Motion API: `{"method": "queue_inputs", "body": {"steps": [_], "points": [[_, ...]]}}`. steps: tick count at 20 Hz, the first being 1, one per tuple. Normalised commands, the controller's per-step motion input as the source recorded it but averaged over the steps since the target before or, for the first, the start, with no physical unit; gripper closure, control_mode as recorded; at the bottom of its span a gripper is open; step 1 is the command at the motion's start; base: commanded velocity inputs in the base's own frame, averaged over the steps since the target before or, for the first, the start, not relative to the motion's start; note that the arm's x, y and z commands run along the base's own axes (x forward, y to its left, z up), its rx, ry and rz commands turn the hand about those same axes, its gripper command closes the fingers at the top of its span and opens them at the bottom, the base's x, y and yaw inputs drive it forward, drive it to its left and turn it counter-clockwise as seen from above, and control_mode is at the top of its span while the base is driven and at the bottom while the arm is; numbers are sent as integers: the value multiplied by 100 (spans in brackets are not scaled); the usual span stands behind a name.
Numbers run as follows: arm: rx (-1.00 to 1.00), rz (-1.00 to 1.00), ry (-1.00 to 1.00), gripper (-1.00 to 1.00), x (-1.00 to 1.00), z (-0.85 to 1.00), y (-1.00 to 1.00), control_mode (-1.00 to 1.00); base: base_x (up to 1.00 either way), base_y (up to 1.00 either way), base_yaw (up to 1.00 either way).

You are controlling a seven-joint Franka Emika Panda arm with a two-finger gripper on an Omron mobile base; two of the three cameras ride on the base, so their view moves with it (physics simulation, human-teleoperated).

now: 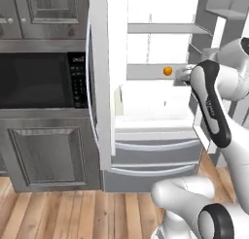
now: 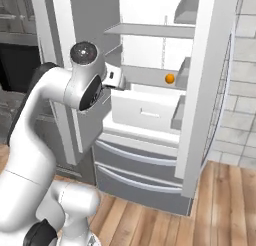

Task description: Retrieve the kiwi and orange from the fridge and place them into the bowl on the dining table.

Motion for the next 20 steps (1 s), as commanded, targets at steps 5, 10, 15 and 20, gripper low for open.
{"method": "queue_inputs", "body": {"steps": [5, 10, 15, 20], "points": [[0, 0, 0, 100, 0, 0, 0, 100, -63, -1, 49], [0, 0, 0, 100, 0, 0, 0, 100, -71, -7, 56], [0, 0, 0, 100, 0, 0, 0, 100, -78, -13, 58], [0, 0, 0, 100, 0, 0, 0, 100, -81, -19, 57]]}}
